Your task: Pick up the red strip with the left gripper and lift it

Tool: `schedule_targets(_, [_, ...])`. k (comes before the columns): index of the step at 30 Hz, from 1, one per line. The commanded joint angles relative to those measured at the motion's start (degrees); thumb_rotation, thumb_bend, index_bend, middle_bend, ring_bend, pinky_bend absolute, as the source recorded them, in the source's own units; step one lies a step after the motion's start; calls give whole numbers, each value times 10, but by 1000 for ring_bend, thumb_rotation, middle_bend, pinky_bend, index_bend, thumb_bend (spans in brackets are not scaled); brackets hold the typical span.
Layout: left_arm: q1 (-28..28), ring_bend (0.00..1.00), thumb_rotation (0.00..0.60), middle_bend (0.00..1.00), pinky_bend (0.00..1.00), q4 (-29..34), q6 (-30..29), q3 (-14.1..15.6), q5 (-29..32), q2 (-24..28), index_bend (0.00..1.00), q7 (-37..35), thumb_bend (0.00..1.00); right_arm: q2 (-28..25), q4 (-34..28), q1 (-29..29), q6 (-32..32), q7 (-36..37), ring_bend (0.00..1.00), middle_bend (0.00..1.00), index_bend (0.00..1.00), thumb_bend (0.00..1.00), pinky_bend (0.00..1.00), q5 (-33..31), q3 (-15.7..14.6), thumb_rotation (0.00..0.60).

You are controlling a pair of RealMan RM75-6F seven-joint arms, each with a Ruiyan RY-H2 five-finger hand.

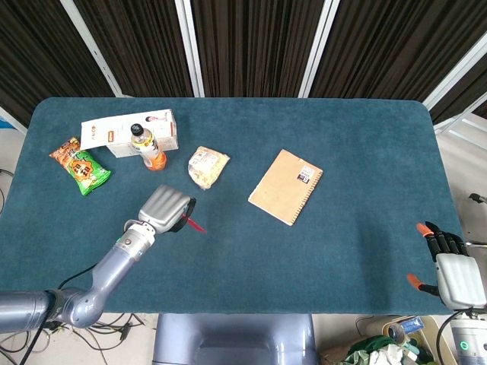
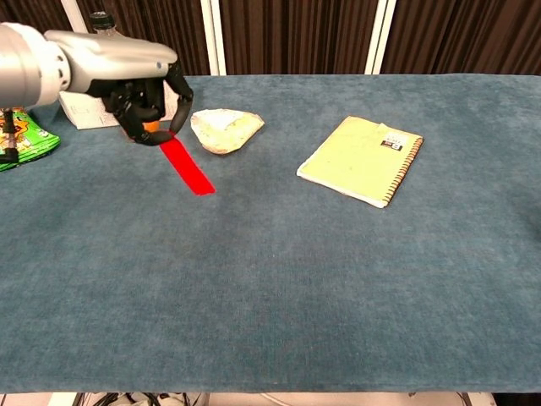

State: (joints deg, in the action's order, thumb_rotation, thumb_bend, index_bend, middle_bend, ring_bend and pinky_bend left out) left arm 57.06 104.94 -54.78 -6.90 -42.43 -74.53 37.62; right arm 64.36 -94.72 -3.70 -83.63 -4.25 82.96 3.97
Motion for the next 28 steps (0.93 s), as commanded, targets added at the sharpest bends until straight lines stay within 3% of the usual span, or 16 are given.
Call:
schedule_targets(1, [43, 820, 600, 930, 758, -17, -1, -30, 55, -17, 674, 39, 570, 0, 1, -1, 2, 0, 151, 91, 152, 35, 122, 0, 0, 600])
schedule_targets(8, [100, 820, 600, 930, 758, -17, -24, -76, 132, -32, 680, 79, 570, 1, 4, -2, 1, -3, 150, 91, 152, 35, 122, 4, -1, 600])
schedule_targets(17, [154, 820, 600, 931, 758, 37, -66, -112, 226, 5, 686, 138, 570, 4, 6, -4, 2, -8, 151, 91, 152, 36, 122, 5, -1, 600])
schedule_targets(28, [179, 820, 600, 930, 758, 105, -79, -117, 298, 67, 687, 166, 570, 7, 6, -5, 2, -13, 150, 91, 152, 36, 122, 1, 2, 600])
